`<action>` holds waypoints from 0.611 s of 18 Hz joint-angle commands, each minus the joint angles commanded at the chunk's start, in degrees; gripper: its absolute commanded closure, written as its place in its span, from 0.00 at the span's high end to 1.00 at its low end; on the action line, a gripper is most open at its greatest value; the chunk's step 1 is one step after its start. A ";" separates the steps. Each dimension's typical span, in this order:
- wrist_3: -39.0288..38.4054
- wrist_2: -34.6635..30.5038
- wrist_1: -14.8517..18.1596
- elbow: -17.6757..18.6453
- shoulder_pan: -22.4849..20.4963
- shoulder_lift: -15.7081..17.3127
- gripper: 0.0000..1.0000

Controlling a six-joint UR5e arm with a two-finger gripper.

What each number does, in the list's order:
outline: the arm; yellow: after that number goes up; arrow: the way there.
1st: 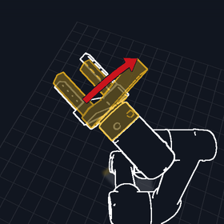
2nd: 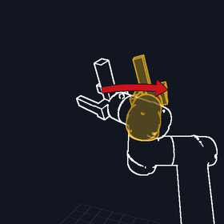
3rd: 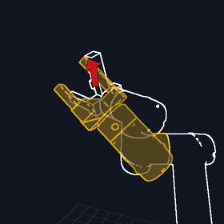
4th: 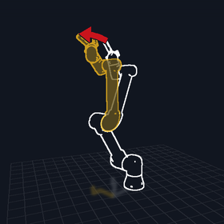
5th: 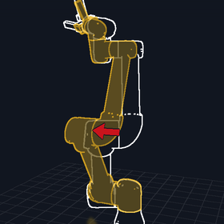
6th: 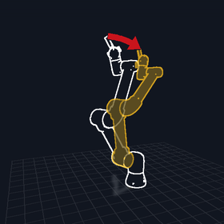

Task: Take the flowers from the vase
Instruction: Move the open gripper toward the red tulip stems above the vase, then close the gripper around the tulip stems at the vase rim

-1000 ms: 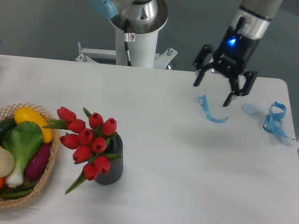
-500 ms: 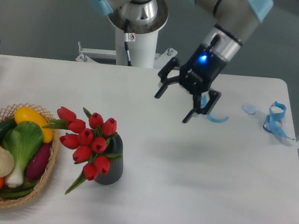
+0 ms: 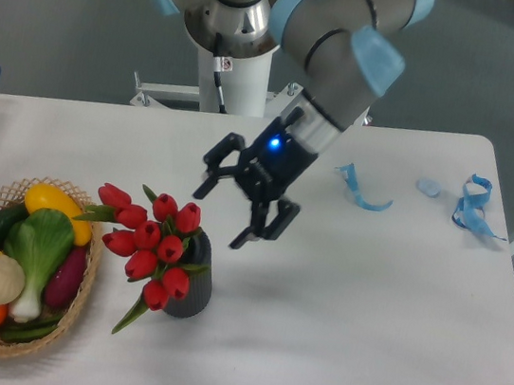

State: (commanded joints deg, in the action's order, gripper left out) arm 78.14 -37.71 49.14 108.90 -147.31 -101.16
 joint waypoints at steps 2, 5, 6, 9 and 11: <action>-0.53 0.09 -0.44 -0.35 1.14 -0.27 1.00; -0.71 0.09 -0.71 -1.40 2.20 -1.93 1.00; -0.80 0.00 -0.71 -1.84 2.46 -2.46 1.00; -0.80 0.00 -0.71 -2.55 3.17 -3.52 1.00; -0.80 0.00 -0.71 -2.55 3.86 -3.96 1.00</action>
State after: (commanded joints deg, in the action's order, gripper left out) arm 77.34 -37.71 48.43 106.35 -143.44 -105.12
